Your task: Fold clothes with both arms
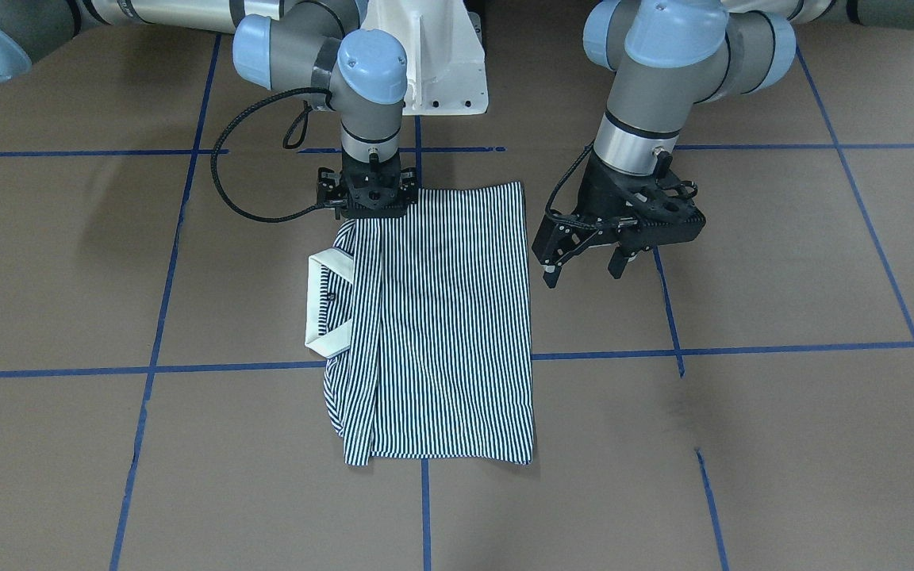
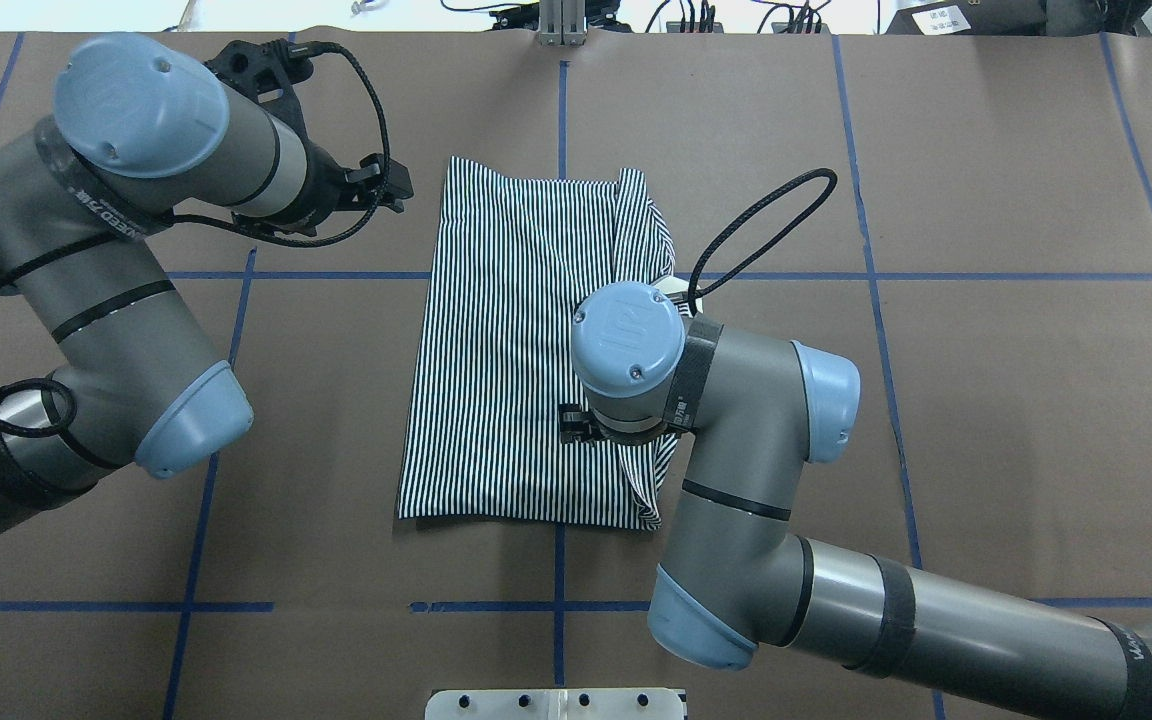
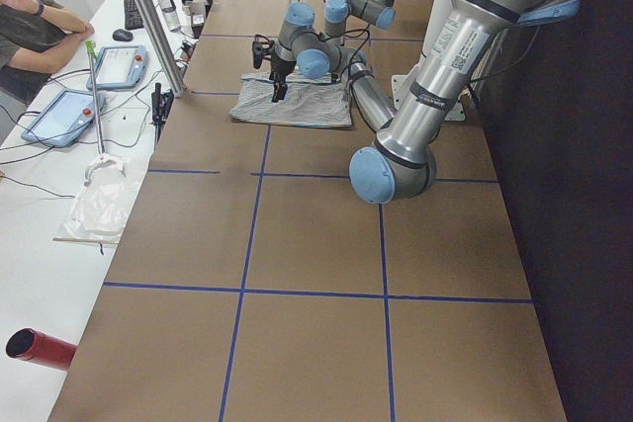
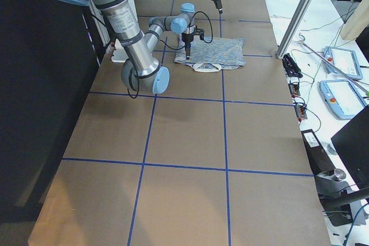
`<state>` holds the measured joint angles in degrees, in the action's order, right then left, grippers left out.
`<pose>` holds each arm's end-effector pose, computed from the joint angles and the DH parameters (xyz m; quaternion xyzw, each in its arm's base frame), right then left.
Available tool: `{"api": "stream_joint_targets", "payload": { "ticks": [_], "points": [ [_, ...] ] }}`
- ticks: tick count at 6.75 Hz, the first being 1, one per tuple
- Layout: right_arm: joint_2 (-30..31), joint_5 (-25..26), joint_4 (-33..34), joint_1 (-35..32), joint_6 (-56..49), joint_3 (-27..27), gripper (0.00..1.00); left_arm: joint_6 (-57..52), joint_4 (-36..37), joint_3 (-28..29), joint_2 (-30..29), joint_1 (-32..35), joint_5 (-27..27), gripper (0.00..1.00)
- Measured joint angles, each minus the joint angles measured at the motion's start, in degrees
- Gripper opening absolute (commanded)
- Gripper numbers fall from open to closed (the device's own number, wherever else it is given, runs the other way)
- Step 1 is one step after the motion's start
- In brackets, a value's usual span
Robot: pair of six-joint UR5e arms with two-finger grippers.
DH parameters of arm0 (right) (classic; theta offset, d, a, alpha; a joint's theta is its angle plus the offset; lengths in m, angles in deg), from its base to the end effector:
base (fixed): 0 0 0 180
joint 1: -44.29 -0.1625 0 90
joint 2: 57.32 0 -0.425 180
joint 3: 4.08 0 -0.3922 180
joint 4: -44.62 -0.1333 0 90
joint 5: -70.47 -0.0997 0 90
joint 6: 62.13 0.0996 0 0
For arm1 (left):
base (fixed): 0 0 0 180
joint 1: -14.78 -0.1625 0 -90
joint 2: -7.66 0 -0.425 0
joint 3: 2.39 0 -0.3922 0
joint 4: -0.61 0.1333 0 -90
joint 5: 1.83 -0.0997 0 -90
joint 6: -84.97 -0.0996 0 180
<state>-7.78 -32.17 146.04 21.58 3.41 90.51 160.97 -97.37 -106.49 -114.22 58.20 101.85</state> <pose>-0.5932 -0.3691 0.2340 0.0185 -0.3057 -0.0464 0.9508 0.3850 -0.5154 0.2177 0.1233 0.4461 -0.1724 0.8695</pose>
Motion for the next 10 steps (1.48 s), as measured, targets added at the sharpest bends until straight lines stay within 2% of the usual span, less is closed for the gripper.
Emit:
{"api": "stream_joint_targets", "payload": {
  "ticks": [7,8,10],
  "points": [
    [3.2,-0.2,2.1,0.2,-4.8,0.1,1.00,0.7,0.0,0.0,-0.1,0.0,0.1,1.00],
    [4.8,-0.3,2.3,-0.5,-5.9,1.3,1.00,0.7,-0.1,0.2,-0.1,-0.1,0.1,1.00],
    [11.7,-0.2,2.5,-1.9,-8.3,7.5,1.00,2.2,-0.3,0.5,-0.1,-0.5,0.1,1.00]
  ]
}}
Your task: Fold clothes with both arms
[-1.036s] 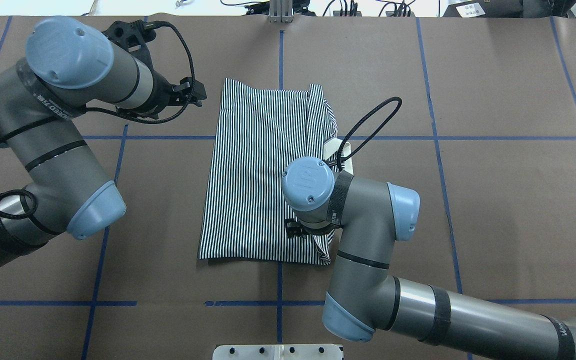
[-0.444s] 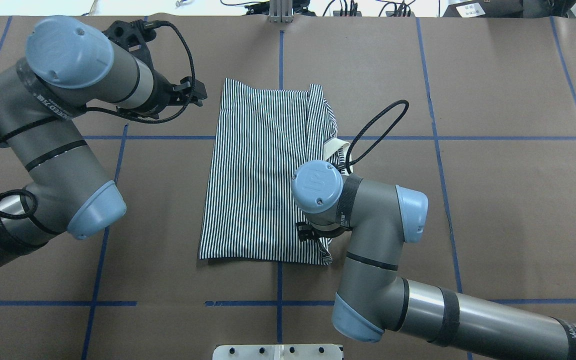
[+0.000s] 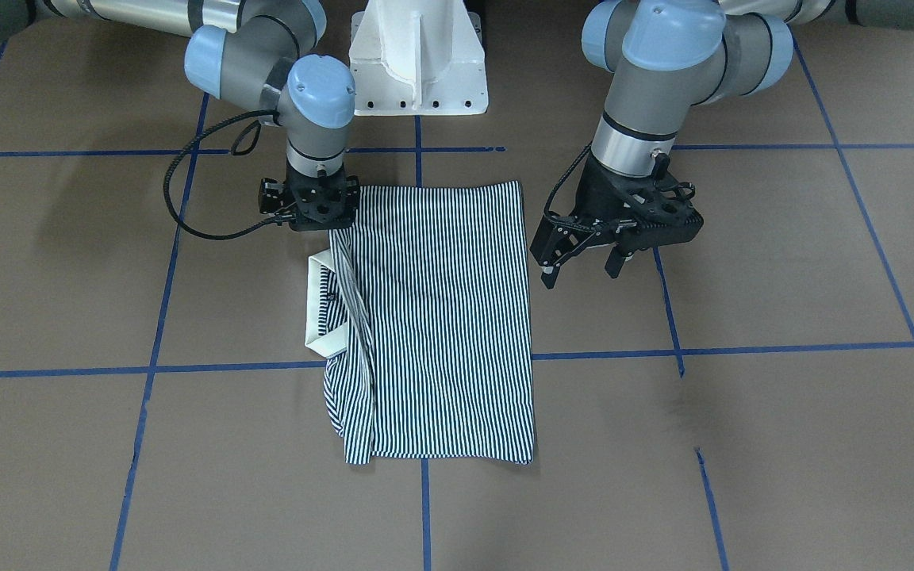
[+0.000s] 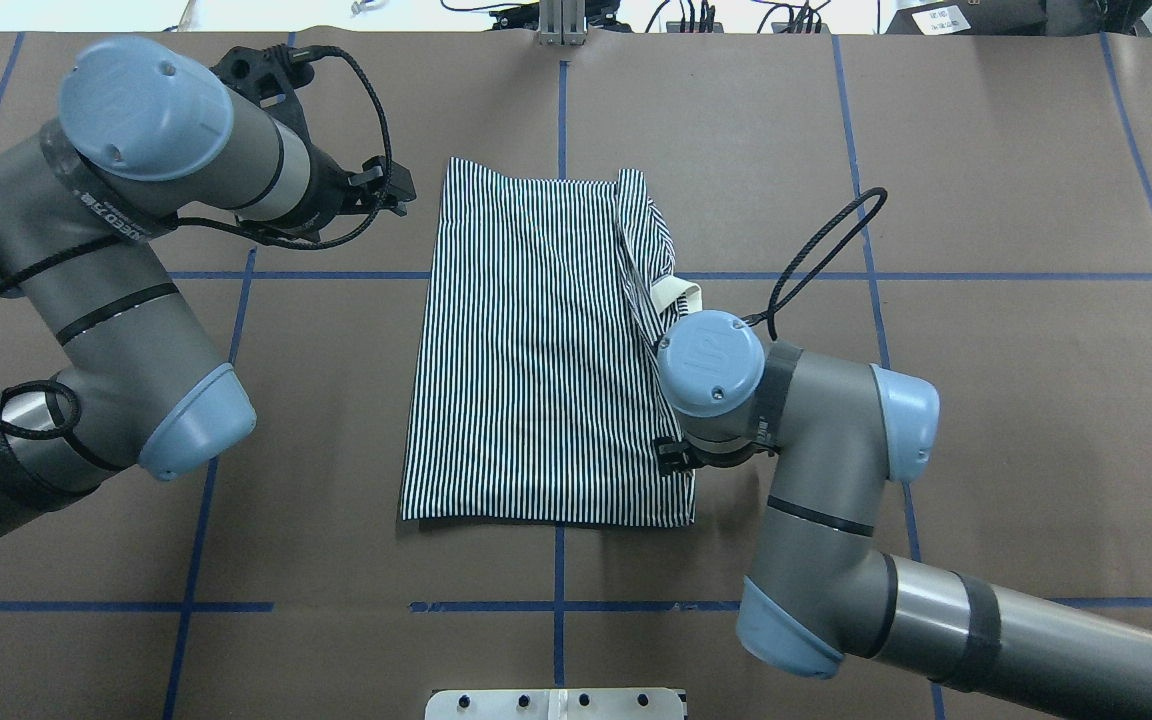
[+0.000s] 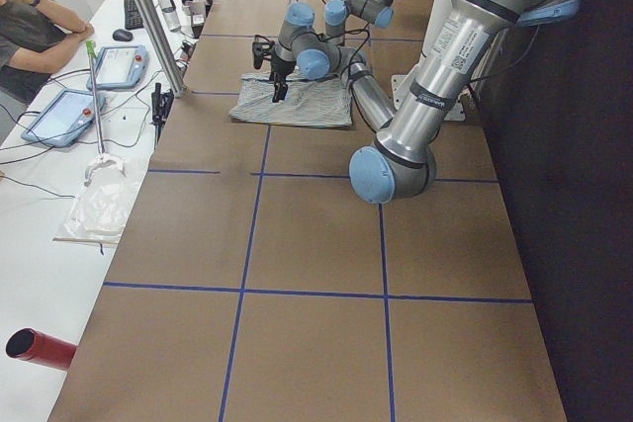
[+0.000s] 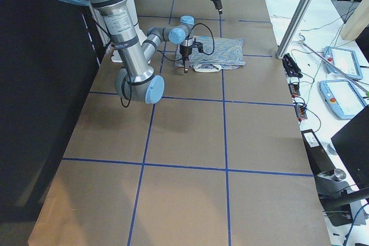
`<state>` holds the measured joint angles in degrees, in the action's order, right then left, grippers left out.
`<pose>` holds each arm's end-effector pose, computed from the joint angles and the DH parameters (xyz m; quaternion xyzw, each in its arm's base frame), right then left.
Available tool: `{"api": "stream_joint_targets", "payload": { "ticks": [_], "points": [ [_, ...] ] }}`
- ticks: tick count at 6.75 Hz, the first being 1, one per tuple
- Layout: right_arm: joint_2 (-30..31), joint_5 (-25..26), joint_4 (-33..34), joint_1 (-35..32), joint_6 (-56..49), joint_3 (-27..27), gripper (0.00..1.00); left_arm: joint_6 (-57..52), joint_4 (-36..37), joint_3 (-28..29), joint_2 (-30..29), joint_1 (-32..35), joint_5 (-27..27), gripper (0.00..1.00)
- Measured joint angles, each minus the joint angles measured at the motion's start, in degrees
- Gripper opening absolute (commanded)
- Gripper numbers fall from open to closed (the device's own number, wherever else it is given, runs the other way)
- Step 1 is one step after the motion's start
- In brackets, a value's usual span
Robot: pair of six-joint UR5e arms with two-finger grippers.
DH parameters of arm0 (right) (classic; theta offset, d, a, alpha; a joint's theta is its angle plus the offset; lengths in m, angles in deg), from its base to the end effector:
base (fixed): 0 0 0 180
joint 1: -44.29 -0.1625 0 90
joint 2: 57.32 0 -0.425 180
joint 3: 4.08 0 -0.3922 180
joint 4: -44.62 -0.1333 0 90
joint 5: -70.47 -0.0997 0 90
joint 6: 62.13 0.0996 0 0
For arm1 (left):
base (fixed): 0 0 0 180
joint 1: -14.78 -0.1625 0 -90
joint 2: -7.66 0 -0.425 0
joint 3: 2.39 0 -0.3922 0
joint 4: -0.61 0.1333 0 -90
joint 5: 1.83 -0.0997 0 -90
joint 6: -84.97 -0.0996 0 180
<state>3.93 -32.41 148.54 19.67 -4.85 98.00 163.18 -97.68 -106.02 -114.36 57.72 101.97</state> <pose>-0.5301 -0.3651 0.3201 0.0152 -0.2552 -0.0943 0.9622 0.3913 -0.5137 0.2187 0.1119 0.4491 -0.1851 0.8669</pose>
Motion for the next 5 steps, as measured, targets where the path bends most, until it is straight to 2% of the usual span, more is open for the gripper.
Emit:
{"api": "stream_joint_targets", "payload": {
  "ticks": [1,2,3,4,5],
  "points": [
    [3.4,0.0,-0.1,-0.3,-0.5,3.0,1.00,0.5,-0.1,0.1,0.0,-0.3,0.0,1.00],
    [4.0,0.0,0.0,-0.9,-0.7,4.8,1.00,0.6,-0.1,0.1,0.0,-0.4,0.0,1.00],
    [1.9,0.0,0.1,-2.2,-1.3,4.6,1.00,0.6,-0.1,0.0,0.0,-0.5,0.0,1.00],
    [-2.6,0.2,0.0,-3.6,-2.7,1.4,1.00,0.6,0.0,-0.2,0.0,-0.5,0.0,1.00],
    [-8.1,0.3,-0.7,-4.7,-4.0,-4.6,1.00,0.5,0.1,-0.3,0.0,-0.4,0.0,1.00]
  ]
}}
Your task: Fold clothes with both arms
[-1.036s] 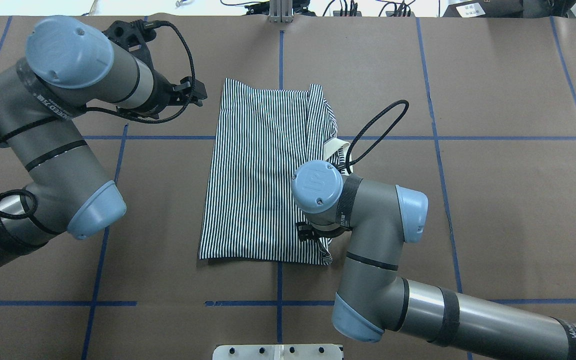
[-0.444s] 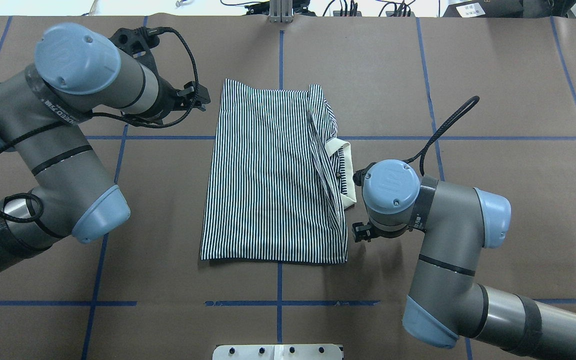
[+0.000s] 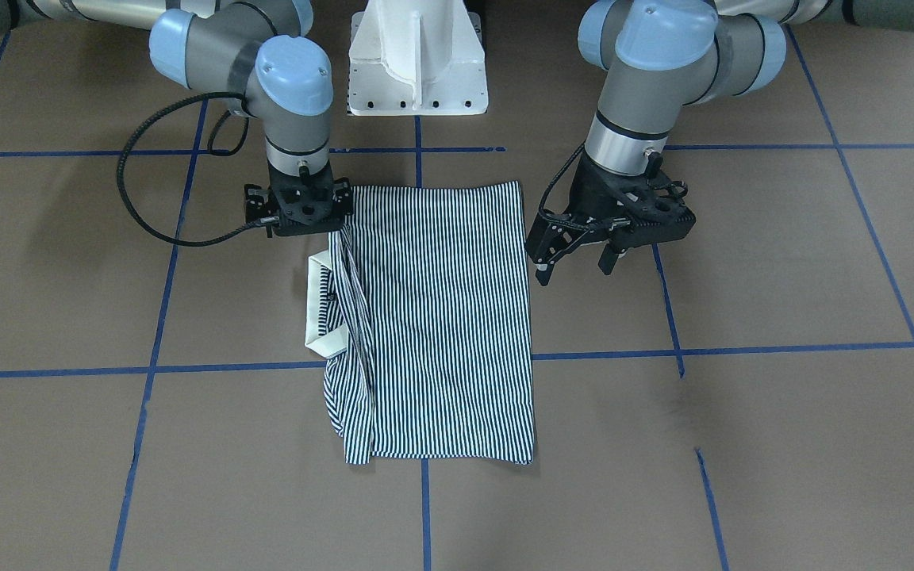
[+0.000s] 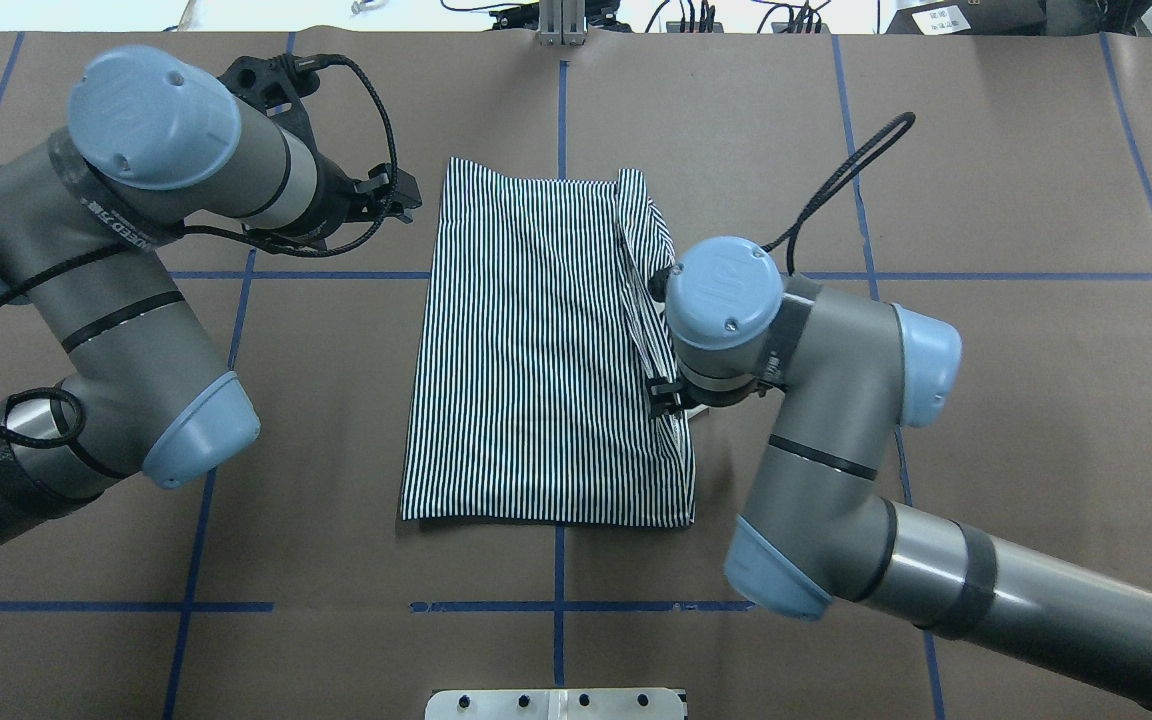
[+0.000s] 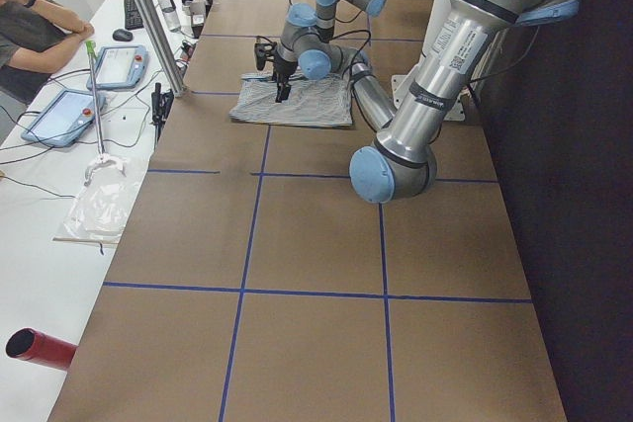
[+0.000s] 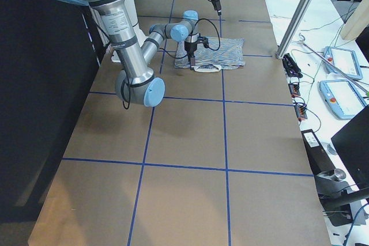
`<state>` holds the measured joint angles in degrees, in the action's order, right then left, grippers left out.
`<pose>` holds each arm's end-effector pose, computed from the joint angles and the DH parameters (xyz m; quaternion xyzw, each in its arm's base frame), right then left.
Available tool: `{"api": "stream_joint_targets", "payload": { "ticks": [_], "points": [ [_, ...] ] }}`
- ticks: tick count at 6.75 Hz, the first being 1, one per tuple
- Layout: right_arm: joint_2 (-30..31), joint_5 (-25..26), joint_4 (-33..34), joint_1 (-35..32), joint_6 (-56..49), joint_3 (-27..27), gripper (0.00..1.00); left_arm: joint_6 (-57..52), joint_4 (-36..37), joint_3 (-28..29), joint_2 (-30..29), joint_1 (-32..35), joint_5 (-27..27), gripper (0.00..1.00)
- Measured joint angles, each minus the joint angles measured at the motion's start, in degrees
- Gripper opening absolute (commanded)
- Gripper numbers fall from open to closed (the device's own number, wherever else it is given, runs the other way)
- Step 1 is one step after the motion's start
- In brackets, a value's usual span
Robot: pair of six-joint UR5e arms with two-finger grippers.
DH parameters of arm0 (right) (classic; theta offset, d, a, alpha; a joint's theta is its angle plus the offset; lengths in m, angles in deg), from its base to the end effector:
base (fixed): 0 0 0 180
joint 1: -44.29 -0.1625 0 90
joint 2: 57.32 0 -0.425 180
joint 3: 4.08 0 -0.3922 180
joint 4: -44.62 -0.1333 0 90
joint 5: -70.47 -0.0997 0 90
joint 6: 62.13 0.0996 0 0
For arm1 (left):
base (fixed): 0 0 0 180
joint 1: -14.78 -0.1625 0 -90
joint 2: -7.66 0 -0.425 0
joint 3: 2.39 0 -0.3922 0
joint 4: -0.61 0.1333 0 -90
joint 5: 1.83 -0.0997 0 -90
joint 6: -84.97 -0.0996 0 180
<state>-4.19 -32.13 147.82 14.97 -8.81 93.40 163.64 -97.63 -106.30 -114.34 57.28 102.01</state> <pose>-0.5305 -0.4259 0.2599 0.0567 -0.2814 -0.0909 0.9536 0.3941 -0.5096 0.2171 0.1089 0.4515 -0.1847 0.8662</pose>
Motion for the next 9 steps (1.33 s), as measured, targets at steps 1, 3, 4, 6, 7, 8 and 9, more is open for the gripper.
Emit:
{"api": "stream_joint_targets", "payload": {
  "ticks": [1,3,4,6,7,8,9],
  "points": [
    [-5.1,0.1,-1.8,-0.7,-0.8,-7.1,1.00,-0.1,0.0,0.0,0.0,0.0,0.0,1.00],
    [-9.1,0.2,-5.6,-1.6,-2.5,-15.7,1.00,-0.3,-0.1,-0.1,0.1,0.0,0.0,1.00],
    [-9.4,0.2,-6.2,-1.8,-3.1,-17.1,1.00,-0.3,-0.1,-0.1,0.1,0.0,0.0,1.00],
    [-9.4,0.2,-6.4,-2.1,-3.5,-18.0,1.00,-0.3,-0.1,-0.1,0.1,0.0,0.0,1.00],
    [-9.3,0.1,-6.3,-2.4,-3.8,-18.1,1.00,-0.3,-0.1,-0.2,0.1,0.0,0.0,1.00],
    [-8.8,0.1,-6.2,-2.8,-4.3,-18.1,1.00,-0.2,-0.1,-0.2,0.0,0.0,0.0,1.00],
    [-8.0,0.0,-6.1,-3.5,-5.4,-18.1,1.00,0.0,0.0,-0.2,-0.1,0.0,0.0,1.00]
  ]
}}
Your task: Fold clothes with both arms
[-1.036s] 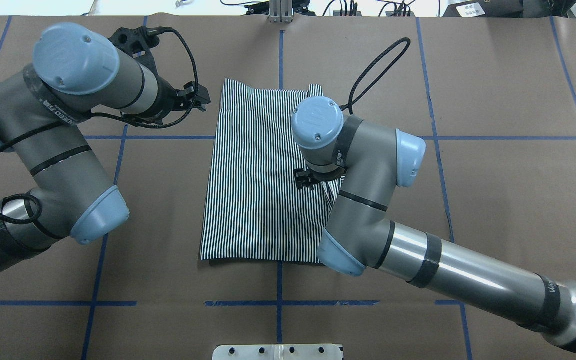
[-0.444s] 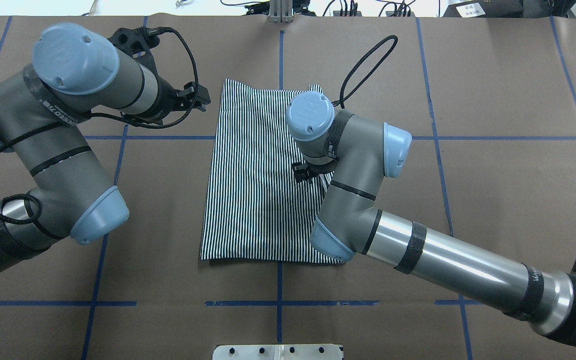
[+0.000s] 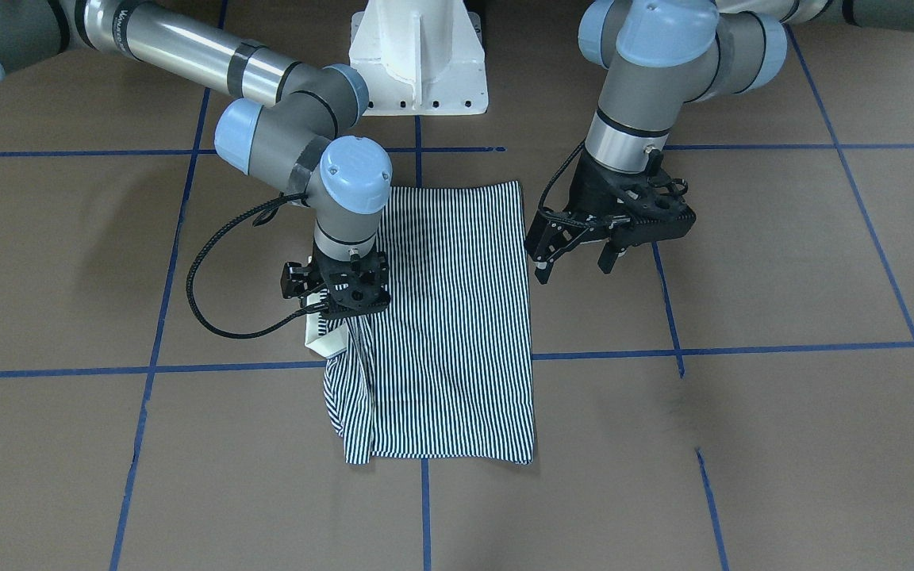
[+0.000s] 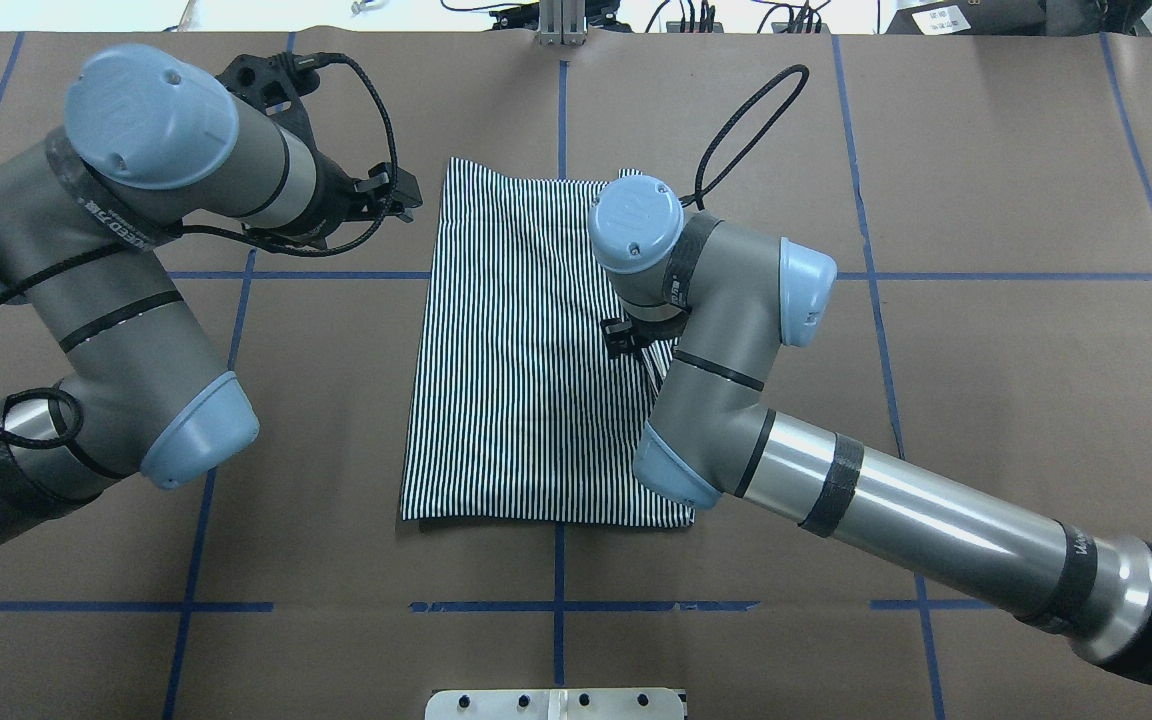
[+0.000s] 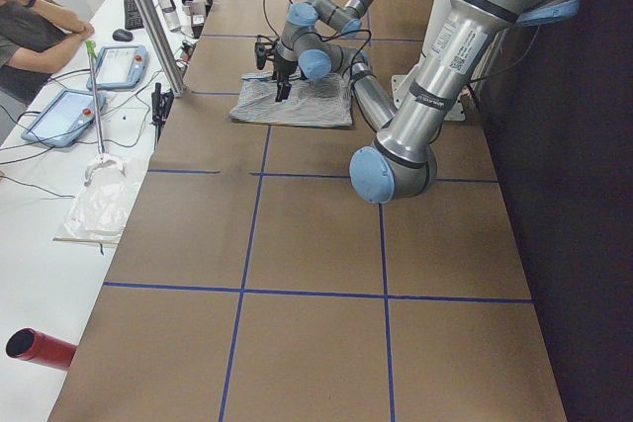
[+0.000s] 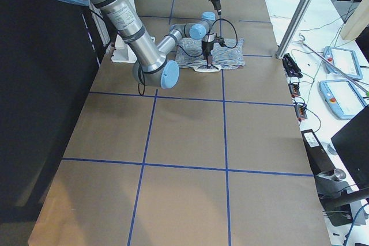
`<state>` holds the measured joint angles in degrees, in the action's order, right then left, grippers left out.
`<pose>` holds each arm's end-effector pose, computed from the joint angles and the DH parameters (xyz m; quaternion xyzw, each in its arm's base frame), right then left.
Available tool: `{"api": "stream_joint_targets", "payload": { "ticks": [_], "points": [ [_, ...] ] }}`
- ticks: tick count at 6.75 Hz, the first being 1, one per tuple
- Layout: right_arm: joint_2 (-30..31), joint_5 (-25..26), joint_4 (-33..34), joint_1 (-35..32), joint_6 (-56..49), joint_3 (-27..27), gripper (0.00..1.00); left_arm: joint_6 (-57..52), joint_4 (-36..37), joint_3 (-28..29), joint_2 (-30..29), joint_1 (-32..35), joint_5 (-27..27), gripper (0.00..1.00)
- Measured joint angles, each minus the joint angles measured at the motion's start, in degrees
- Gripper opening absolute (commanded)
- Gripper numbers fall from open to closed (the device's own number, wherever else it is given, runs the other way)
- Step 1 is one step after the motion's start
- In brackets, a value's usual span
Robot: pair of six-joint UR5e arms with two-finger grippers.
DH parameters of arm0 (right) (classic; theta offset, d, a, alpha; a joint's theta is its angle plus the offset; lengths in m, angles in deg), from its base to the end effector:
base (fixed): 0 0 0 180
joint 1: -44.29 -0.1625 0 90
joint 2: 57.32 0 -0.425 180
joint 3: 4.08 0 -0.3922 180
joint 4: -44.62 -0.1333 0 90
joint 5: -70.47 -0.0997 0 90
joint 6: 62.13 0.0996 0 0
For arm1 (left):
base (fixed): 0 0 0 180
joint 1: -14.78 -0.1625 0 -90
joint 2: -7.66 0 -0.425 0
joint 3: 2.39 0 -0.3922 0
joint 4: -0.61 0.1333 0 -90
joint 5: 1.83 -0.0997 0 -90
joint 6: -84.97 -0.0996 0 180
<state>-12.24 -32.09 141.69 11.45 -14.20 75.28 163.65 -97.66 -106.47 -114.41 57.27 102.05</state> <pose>-0.5757 -0.5045 0.2834 0.0578 -0.2503 -0.1034 0.9609 0.3936 -0.5089 0.2150 0.1096 0.4534 -0.1840 0.8652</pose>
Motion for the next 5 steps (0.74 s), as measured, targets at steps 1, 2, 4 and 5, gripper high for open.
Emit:
{"api": "stream_joint_targets", "payload": {
  "ticks": [1,2,4,5],
  "points": [
    [1.0,-0.1,0.2,-1.4,-1.6,0.1,1.00,0.1,0.0,0.1,-0.1,0.0,0.0,1.00],
    [2.8,-0.6,0.1,-4.0,-4.5,0.4,1.00,0.1,0.0,0.2,-0.1,0.0,0.0,1.00],
    [5.3,-1.6,-0.4,-7.6,-10.1,0.7,1.00,0.2,0.0,0.2,-0.3,0.0,0.0,1.00],
    [4.3,-2.8,-0.4,-8.5,-10.8,0.6,1.00,0.2,0.1,0.1,-0.4,0.0,0.0,1.00]
  ]
}}
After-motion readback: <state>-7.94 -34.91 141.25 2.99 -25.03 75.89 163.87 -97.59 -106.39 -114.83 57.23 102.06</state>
